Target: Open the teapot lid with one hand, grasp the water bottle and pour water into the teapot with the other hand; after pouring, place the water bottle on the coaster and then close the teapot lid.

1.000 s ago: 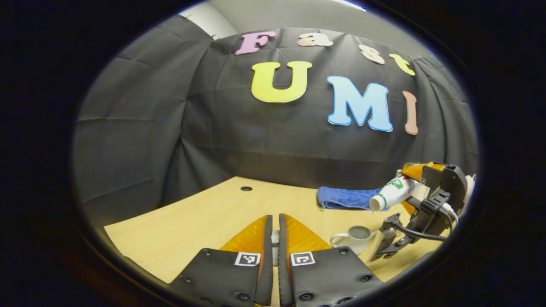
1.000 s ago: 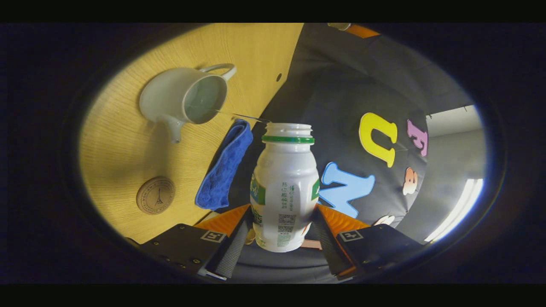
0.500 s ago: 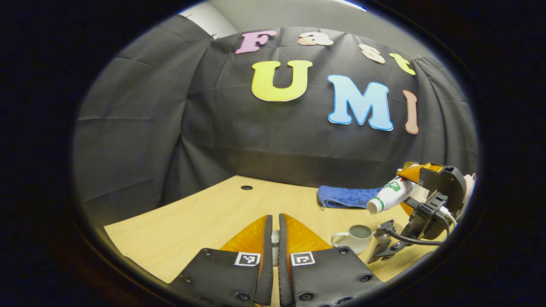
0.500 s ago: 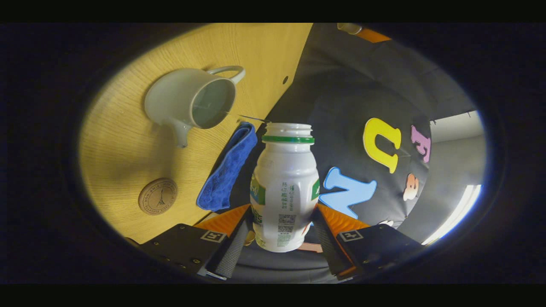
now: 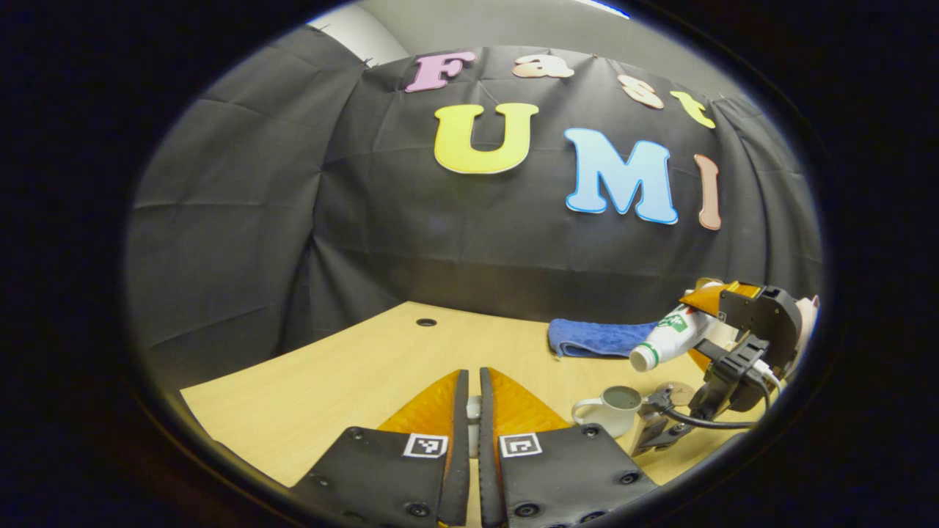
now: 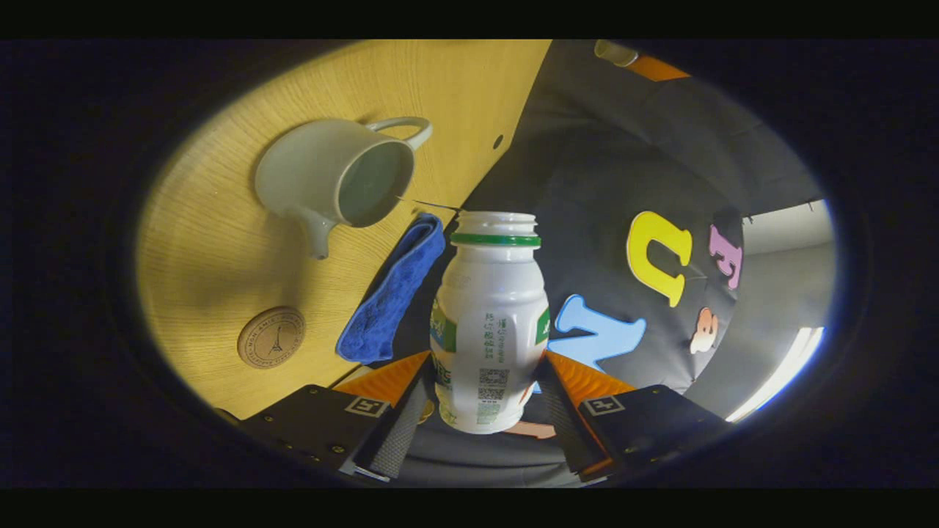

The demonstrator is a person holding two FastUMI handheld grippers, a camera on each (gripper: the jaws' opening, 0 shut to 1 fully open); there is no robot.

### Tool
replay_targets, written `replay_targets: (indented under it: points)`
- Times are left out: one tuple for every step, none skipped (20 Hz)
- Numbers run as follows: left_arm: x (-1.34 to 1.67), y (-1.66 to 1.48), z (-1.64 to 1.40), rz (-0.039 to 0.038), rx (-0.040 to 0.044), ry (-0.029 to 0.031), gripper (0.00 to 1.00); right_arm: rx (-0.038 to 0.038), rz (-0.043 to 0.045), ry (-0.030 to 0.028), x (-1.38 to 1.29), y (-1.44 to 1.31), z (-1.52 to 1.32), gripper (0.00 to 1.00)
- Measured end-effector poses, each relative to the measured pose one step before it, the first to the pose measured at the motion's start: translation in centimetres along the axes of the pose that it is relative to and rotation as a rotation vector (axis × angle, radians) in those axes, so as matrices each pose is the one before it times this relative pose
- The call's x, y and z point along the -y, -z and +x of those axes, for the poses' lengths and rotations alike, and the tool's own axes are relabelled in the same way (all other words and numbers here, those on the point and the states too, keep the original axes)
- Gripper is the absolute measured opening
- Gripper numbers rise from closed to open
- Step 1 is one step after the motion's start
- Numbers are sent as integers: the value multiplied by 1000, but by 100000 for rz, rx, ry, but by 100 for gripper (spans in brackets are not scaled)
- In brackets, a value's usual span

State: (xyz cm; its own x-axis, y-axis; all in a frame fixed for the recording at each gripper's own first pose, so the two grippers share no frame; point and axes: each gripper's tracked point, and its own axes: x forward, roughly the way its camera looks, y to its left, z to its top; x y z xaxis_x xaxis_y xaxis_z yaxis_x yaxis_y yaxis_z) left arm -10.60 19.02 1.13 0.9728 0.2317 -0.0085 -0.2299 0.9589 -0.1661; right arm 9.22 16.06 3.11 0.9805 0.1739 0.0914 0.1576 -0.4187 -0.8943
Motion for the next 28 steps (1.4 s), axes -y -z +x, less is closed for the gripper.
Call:
replay_targets:
  points:
    - [45,-34,32,76,32,67,12,176,-595,-83,-24,-56,-52,80]
    - [5,-28,25,78,68,-3,16,100,-451,-12,8,-55,26,81]
    - [21,-13,29,44,27,26,16,104,-266,-49,-27,-15,-18,81]
    - [-39,50,-169,4,-25,8,16,61,-94,-75,-40,-44,17,81]
    - [36,-77,25,6,-38,-18,16,39,-182,-150,-44,5,-26,81]
    - [-8,62,79,63,-88,-13,12,-27,-283,-78,-26,11,42,81]
    - [-46,-94,-27,85,-21,-86,16,122,-421,-52,-19,-25,-39,81]
    - [-42,50,48,31,20,-38,12,130,-497,-127,-30,-83,-2,81]
    - [-10,-142,25,-68,51,-50,12,252,-499,-43,-59,-45,-13,81]
    - [-76,99,-107,-80,15,9,12,189,-379,-50,-14,-99,-11,81]
    - [-35,33,-89,-32,-1,-58,12,169,-187,-98,-32,-60,-21,81]
    - [-60,9,-26,-28,0,-76,12,41,-114,-142,-99,-60,108,81]
    - [-56,-85,-57,-72,-71,-24,12,30,-80,-17,-17,-36,-63,81]
    - [94,111,234,-77,-71,-64,16,107,-280,-104,-69,-37,73,80]
    - [6,-48,33,-41,-132,49,16,-62,-256,-26,-9,-32,-11,81]
    - [69,129,51,13,-70,46,16,101,-235,-174,-83,6,56,81]
    - [18,-32,-59,69,-70,35,16,-43,-138,-41,-36,-14,91,81]
    - [-14,63,-17,170,-18,65,12,8,-227,77,-50,-17,-73,81]
    - [84,-18,-72,159,0,111,12,-168,-166,114,14,69,-34,81]
    - [-8,-102,-8,62,32,98,16,17,47,-212,-93,26,28,81]
    - [26,-28,15,47,51,95,16,-40,271,-155,-128,0,7,81]
    - [160,12,-15,95,25,62,12,-11,146,-83,-61,9,-9,81]
    - [-45,4,-64,39,46,-49,16,-28,399,650,108,14,37,81]
    - [-20,-67,139,-83,55,-33,12,-144,1431,480,18,55,5,81]
    - [-75,29,-36,-343,186,-96,12,-120,3134,-305,-204,16,-99,81]
    - [73,26,7,-392,39,19,16,-167,4800,-839,-399,-32,-109,81]
    - [-17,-63,-26,-330,141,-32,16,-223,6144,-1562,-524,-69,-259,81]
    - [-85,18,-10,-289,138,-58,16,-422,7208,-2118,-669,17,-197,81]
